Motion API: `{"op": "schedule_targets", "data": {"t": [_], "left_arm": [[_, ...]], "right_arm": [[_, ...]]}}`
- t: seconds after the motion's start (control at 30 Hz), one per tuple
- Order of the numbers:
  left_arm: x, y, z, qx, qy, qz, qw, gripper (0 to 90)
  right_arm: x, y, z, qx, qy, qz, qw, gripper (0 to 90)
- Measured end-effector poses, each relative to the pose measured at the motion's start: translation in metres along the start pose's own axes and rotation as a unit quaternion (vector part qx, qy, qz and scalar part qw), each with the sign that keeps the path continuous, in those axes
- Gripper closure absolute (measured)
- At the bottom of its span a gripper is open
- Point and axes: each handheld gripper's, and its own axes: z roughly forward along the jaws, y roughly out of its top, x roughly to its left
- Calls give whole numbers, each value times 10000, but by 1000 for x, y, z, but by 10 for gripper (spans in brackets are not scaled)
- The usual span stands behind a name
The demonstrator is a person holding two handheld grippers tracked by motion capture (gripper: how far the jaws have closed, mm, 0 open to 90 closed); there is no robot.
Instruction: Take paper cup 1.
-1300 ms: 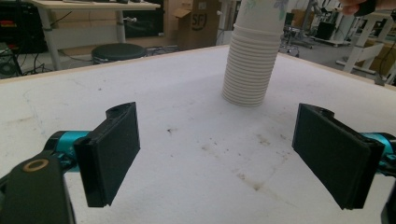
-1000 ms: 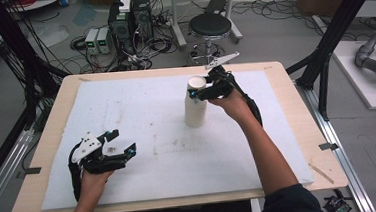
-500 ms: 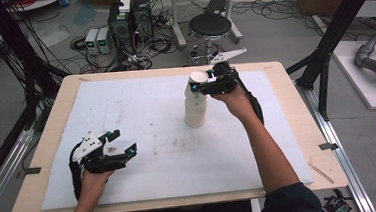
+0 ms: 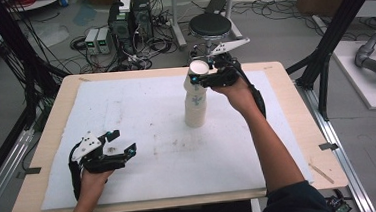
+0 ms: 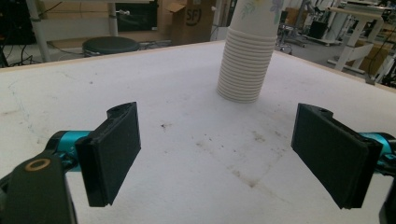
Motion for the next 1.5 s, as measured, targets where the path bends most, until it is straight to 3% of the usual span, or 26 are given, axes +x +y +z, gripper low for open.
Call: {"op": "schedule_targets", "data": {"t": [0.1,0.33,0.6,0.77,1.07,1.23,1.5], "left_arm": [[0,0,0,-4,-4,-3,10000,156],[-1,1,-1,-49,66,30,10000,157],[-3,1,0,-133,-161,-25,9998,152],[-6,2,0,-143,-292,2,9995,152],[-12,1,4,-129,-537,89,9984,161],[-15,0,8,-61,-692,140,9975,160],[-17,-1,11,66,-792,204,9966,171]], "right_arm": [[1,4,-4,-21,-18,-35,10000,341],[11,19,-32,-222,22,-220,9995,353],[25,16,-60,-138,81,-406,9990,358],[27,-6,-73,-97,92,-388,9992,358],[37,-62,-88,-257,350,-245,9988,361],[48,-97,-83,-292,519,-225,9980,361],[57,-124,-69,-181,660,-302,9972,361]]}}
